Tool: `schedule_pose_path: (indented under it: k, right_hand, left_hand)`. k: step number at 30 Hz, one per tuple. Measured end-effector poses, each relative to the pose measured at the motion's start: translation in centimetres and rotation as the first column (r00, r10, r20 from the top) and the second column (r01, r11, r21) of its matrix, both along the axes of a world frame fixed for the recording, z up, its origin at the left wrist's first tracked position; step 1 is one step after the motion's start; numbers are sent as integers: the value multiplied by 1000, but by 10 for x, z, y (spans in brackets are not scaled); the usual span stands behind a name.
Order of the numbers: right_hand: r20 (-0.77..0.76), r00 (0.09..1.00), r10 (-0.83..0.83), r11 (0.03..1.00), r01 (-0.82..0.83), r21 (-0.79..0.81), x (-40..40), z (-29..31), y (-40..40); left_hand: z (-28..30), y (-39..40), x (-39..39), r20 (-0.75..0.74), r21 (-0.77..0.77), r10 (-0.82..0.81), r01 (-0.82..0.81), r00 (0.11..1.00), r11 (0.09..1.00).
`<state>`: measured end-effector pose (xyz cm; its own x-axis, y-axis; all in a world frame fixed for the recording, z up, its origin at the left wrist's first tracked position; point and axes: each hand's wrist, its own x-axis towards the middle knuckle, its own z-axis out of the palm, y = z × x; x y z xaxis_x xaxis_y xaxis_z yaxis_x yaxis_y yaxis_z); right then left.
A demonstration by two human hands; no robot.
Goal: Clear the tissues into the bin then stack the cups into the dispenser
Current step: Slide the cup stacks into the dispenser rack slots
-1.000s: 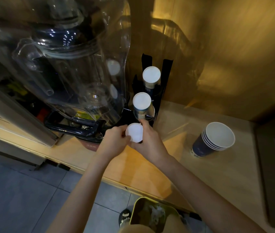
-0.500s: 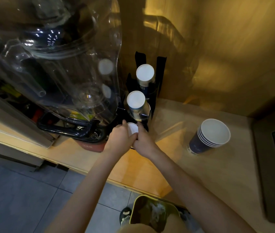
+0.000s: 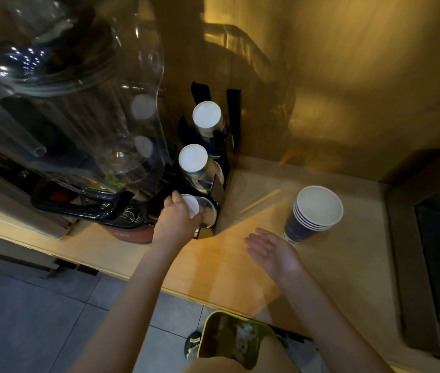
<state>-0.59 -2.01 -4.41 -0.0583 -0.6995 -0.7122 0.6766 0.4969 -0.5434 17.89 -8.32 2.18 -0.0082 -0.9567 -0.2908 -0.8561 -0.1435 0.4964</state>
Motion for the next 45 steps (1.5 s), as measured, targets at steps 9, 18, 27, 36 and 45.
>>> schedule_pose_path:
  k: [9,18,27,36,45]
  right_hand:
    - [333,890,-311,935,225,274,-87,-13,12]
    - [463,819,-338,941,285,182,-106,-9,-4]
    - [435,828,-355,933,281,226,-116,1,-6]
    - [375,905,-198,977,211,6,-123,37,-25]
    - [298,948,115,927,6,-376,-92,103,-62]
  left_hand:
    - [48,44,-81,-287,-571,-192,-7,938,821]
    - [10,23,-202,-77,-126,-441,430,894,894]
    - [4,23,-207,-4,-110,-323,320,946,941]
    - [42,21,-170,-140,-276,-285,239,948,931]
    - [83,-2,-109,-315,-399,-324,186,892,898]
